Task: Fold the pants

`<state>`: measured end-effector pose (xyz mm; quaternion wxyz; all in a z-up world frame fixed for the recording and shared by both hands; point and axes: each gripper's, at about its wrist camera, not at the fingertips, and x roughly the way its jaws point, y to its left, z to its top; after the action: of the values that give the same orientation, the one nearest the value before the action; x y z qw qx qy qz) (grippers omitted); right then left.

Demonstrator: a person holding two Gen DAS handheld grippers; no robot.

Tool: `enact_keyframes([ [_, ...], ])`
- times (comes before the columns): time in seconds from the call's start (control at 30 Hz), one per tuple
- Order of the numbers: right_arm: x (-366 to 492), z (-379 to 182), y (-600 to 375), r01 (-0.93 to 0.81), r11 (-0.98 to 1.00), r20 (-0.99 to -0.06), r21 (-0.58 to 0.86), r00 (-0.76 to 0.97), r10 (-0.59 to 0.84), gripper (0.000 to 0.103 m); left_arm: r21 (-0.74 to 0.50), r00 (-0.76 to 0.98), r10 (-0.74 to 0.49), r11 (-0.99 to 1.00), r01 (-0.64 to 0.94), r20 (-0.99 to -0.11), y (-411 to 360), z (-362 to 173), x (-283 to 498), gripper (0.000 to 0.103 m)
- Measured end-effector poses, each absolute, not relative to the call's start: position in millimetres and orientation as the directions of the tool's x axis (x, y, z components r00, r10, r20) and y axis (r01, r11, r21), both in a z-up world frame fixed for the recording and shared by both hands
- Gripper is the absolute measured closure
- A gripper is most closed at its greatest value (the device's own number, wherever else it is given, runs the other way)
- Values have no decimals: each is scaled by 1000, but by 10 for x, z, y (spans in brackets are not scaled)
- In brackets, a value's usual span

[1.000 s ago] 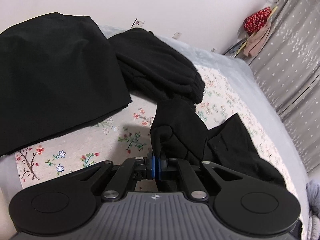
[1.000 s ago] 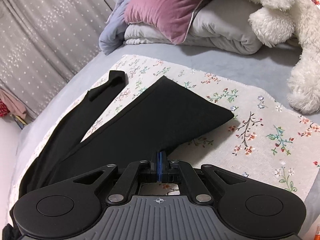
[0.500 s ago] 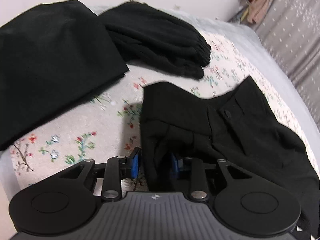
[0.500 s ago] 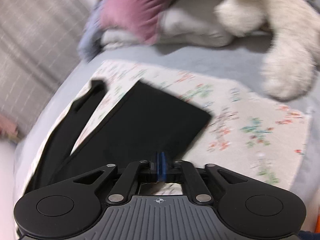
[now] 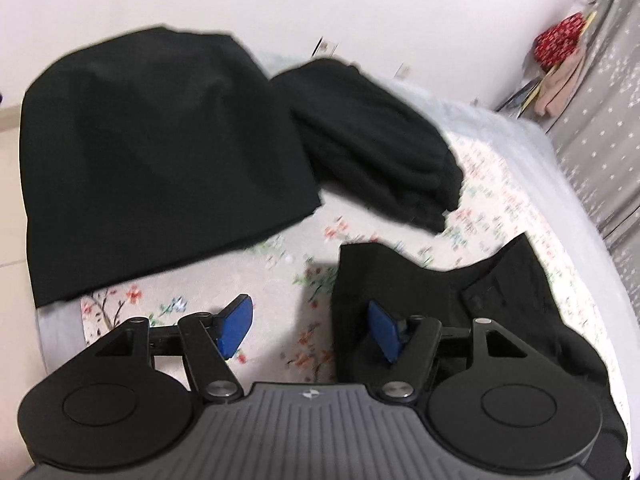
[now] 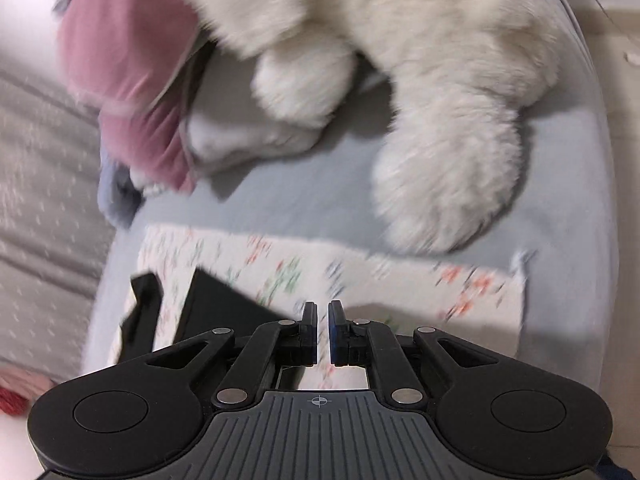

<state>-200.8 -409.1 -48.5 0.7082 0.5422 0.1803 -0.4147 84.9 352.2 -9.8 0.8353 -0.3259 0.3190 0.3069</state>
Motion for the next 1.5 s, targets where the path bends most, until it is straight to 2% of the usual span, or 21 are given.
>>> enact_keyframes([
  [0.1, -2017, -593, -4158, 757, 54, -699, 652, 627, -343, 94, -340, 630, 321, 626, -702, -707, 3422, -27, 879, 27],
  [0.17, -1907, -577, -4135, 744, 114, -690, 659, 658, -302, 94, -341, 645, 306, 650, -679, -700, 3348, -27, 933, 27],
  [0.23, -1719, -516, -4075, 750, 218, -698, 624, 661, -275, 94, -344, 656, 276, 676, -652, -702, 3288, -35, 954, 27],
  [0.33, -1400, -516, -4007, 780, 341, -759, 525, 610, -227, 94, -325, 658, 272, 700, -636, -702, 3195, -56, 1034, 27],
  [0.4, -1286, -550, -3992, 790, 376, -782, 484, 583, -218, 103, -318, 668, 265, 719, -618, -696, 3149, -45, 1065, 27],
  [0.47, -1290, -443, -3969, 803, 395, -765, 446, 571, -298, 103, -323, 677, 254, 729, -603, -690, 3125, -44, 1097, 26],
  [0.6, -1494, -84, -3840, 851, 419, -662, 316, 514, -545, 103, -315, 676, 254, 736, -600, -692, 3118, -50, 1159, 24],
  [0.67, -1539, -72, -3873, 863, 413, -650, 292, 496, -576, 103, -316, 672, 254, 732, -604, -696, 3131, -51, 1208, 24],
  [0.73, -1475, -180, -3953, 846, 430, -685, 315, 516, -515, 103, -319, 677, 251, 734, -599, -692, 3146, -18, 1282, 21],
  [0.77, -1432, -250, -3982, 828, 441, -706, 346, 539, -459, 97, -319, 680, 253, 736, -597, -689, 3145, 5, 1316, 17],
  [0.8, -1388, -281, -3981, 817, 444, -718, 368, 553, -423, 94, -315, 680, 256, 738, -596, -687, 3135, 32, 1376, 13],
  [0.87, -1293, -316, -3962, 812, 455, -735, 365, 552, -395, 93, -304, 671, 251, 744, -595, -698, 3097, 84, 1496, 10],
  [0.93, -1199, -324, -3903, 812, 478, -741, 336, 541, -398, 81, -313, 667, 226, 748, -586, -709, 3064, 152, 1602, 10],
  [1.0, -1099, -352, -3860, 804, 506, -750, 312, 535, -388, 52, -345, 671, 201, 732, -587, -714, 3070, 317, 1627, 10],
  [1.03, -1075, -360, -3853, 800, 514, -753, 309, 536, -381, 49, -374, 686, 211, 709, -598, -696, 3101, 426, 1566, 9],
  [1.1, -1053, -371, -3853, 799, 518, -755, 307, 535, -379, 48, -396, 694, 311, 641, -657, -650, 3207, 582, 1335, 1],
  [1.17, -1037, -377, -3887, 801, 511, -755, 311, 535, -378, 48, -383, 652, 420, 562, -733, -631, 3329, 608, 1103, 1],
  [1.2, -1044, -380, -3904, 804, 504, -755, 317, 535, -378, 46, -391, 651, 432, 549, -739, -623, 3392, 590, 1040, 1],
  [1.37, -937, -390, -3905, 806, 521, -770, 282, 514, -378, 43, -403, 719, 268, 679, -613, -641, 3362, 469, 1447, 1],
  [1.5, -769, -357, -3743, 764, 605, -767, 225, 522, -374, 37, -258, 741, 157, 874, -412, -653, 2867, 294, 2255, 1],
])
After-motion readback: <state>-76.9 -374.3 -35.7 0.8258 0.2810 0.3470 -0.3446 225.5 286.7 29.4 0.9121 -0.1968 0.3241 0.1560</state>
